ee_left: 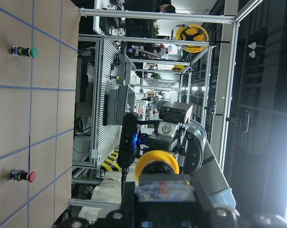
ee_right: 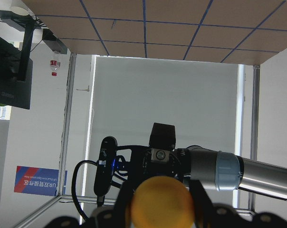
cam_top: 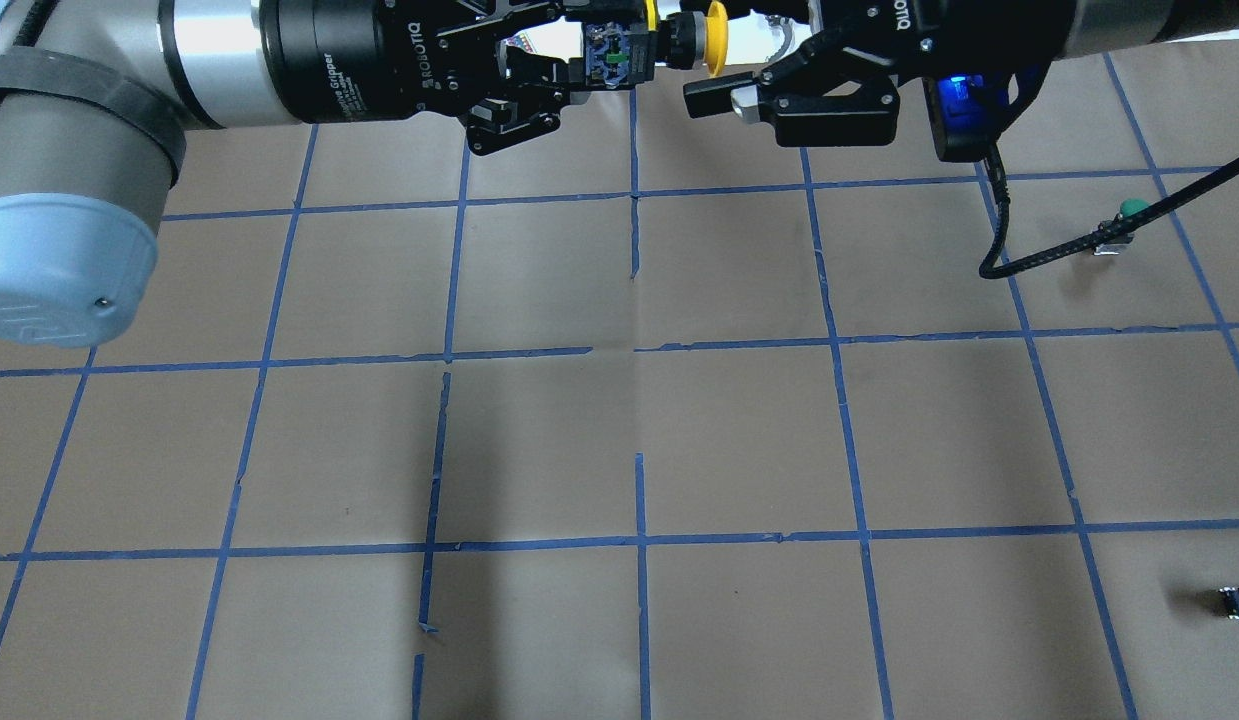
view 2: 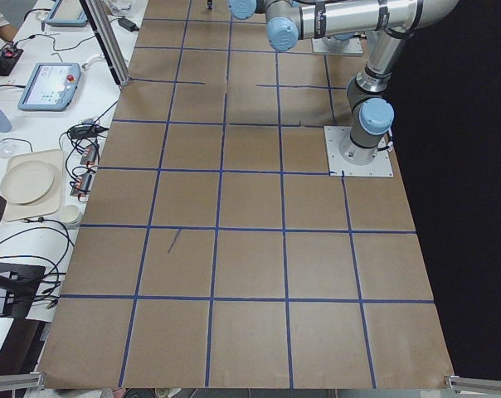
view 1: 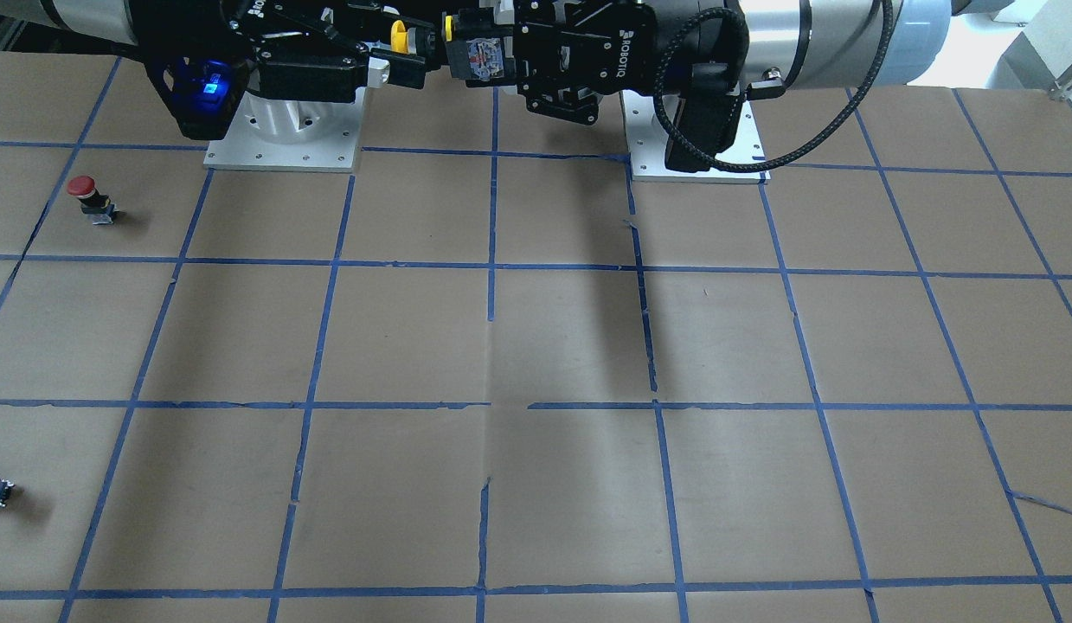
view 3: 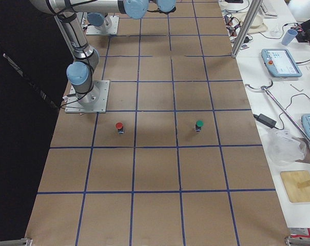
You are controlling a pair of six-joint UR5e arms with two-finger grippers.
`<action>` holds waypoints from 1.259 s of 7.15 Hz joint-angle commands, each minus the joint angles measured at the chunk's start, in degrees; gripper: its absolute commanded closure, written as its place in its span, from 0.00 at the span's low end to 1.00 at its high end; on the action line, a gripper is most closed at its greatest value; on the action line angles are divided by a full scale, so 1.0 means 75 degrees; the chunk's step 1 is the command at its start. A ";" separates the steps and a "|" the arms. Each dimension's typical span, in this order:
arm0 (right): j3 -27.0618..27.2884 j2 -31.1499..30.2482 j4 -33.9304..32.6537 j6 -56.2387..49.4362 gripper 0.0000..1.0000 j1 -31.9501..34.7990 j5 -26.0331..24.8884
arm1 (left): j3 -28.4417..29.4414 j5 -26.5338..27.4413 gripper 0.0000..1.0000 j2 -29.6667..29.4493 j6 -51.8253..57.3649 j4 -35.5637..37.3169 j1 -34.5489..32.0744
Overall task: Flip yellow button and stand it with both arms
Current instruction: 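Close the right gripper on the yellow cap held by the left gripper, then open and withdraw the left gripper while the right gripper takes the button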
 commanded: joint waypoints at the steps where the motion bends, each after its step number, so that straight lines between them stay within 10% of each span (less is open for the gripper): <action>1: -0.0002 0.0003 0.0013 -0.0005 0.72 -0.0033 0.0038 | 0.0005 0.0000 0.92 0.0026 -0.0011 0.0001 0.0009; 2: -0.0013 0.0003 0.0013 0.0006 0.73 -0.0033 0.0050 | 0.0005 0.0058 0.84 0.0050 -0.0011 0.0001 0.0009; 3: -0.0013 0.0003 0.0013 0.0006 0.73 -0.0044 0.0050 | 0.0028 0.0082 0.12 0.0073 -0.0011 0.0001 0.0009; 4: -0.0025 0.0003 0.0013 0.0006 0.73 -0.0044 0.0050 | 0.0052 0.0071 0.00 0.0096 -0.0081 0.0001 0.0009; 9: -0.0013 0.0014 -0.0524 -0.0203 0.74 -0.0477 -0.0988 | 0.0156 0.0222 0.00 0.0202 -0.1727 -0.0022 0.0068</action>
